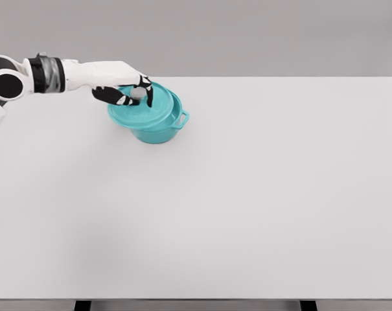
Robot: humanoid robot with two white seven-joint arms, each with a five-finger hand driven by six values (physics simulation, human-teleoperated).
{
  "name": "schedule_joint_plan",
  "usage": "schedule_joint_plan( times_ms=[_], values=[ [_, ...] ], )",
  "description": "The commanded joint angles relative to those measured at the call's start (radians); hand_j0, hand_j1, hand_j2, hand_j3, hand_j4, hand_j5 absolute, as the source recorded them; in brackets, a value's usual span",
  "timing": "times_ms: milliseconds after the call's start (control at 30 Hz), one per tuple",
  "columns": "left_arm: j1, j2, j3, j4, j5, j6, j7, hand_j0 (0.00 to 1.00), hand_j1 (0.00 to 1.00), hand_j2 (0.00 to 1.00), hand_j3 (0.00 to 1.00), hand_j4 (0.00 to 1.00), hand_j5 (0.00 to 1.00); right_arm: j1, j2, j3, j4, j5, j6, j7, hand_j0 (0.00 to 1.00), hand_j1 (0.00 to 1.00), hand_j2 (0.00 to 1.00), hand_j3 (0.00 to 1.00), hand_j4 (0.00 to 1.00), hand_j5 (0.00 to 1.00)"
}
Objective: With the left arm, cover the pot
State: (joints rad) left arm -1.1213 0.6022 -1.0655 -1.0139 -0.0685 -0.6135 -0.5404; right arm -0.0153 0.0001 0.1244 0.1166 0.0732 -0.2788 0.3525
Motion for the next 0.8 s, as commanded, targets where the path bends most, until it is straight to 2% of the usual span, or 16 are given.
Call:
schedule_joint_plan(
  times_ms=[0,433,767],
  values=[
    [0.000,-0.021,0.006,0.015,0.007,0.003,0.002,0.46,0.46,0.46,0.46,0.46,0.46,0.000,0.000,0.000,0.000,0.000,0.000,0.000,1.00,1.00,1.00,1.00,1.00,1.00],
    [-0.009,-0.096,0.004,0.116,0.004,0.003,0.002,0.46,0.46,0.46,0.46,0.46,0.46,0.000,0.000,0.000,0.000,0.000,0.000,0.000,1.00,1.00,1.00,1.00,1.00,1.00],
    [-0.008,-0.101,0.002,0.133,0.004,0.003,0.003,0.47,0.47,0.47,0.47,0.47,0.47,0.000,0.000,0.000,0.000,0.000,0.000,0.000,1.00,1.00,1.00,1.00,1.00,1.00]
  ],
)
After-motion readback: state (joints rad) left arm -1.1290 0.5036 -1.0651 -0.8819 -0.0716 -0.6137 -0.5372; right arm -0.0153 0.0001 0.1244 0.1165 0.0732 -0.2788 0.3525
